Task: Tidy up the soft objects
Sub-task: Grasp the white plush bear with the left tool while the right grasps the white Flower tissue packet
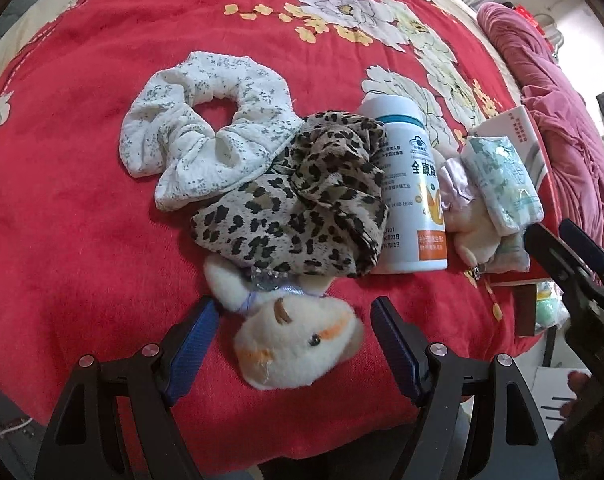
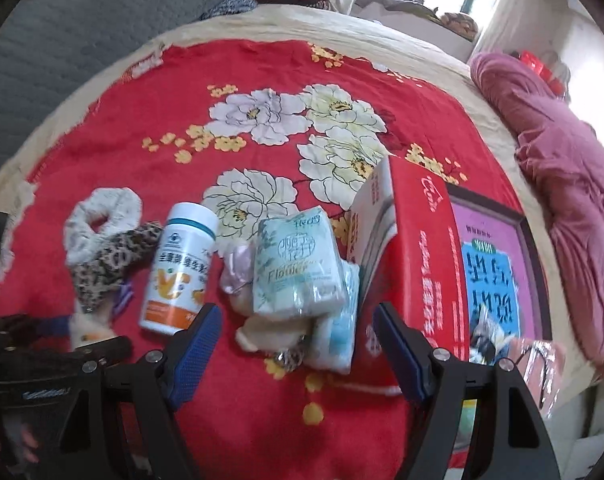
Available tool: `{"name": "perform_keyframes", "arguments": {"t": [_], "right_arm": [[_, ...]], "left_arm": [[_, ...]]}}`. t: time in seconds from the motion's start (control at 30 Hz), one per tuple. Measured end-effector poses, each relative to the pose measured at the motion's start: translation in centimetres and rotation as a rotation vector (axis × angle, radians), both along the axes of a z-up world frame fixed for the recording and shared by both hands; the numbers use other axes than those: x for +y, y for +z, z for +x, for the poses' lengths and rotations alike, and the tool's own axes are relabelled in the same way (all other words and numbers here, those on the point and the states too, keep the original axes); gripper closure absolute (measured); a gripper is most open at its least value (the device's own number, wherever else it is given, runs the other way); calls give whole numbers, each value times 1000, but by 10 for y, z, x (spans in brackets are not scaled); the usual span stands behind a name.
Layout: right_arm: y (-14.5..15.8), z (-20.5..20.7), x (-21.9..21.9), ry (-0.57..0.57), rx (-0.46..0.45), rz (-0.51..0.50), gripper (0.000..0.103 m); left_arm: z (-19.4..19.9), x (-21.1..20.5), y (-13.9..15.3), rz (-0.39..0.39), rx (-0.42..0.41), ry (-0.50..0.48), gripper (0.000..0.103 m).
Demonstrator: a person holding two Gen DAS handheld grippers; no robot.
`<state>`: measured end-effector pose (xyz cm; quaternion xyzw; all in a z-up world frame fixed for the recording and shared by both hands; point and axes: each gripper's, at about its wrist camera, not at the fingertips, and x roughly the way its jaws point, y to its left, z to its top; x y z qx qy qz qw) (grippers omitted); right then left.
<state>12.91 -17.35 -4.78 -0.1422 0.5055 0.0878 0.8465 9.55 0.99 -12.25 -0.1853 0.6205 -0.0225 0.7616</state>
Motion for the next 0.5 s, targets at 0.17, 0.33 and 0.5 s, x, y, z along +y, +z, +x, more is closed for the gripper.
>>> {"name": "perform_keyframes", "arguments": {"t": [0.17,0.33,0.5], "right_arm": [[-15,14,7,3,11,-49,26],[-24,23,10,1,2,-79,26],[-29,28,17,25,-6,-108,26]], "left_arm": [[3,1,-2,7,3,5,24],[3,4,-4,-4,11,12,24],[3,2,-5,10,12,-1,24]]}}
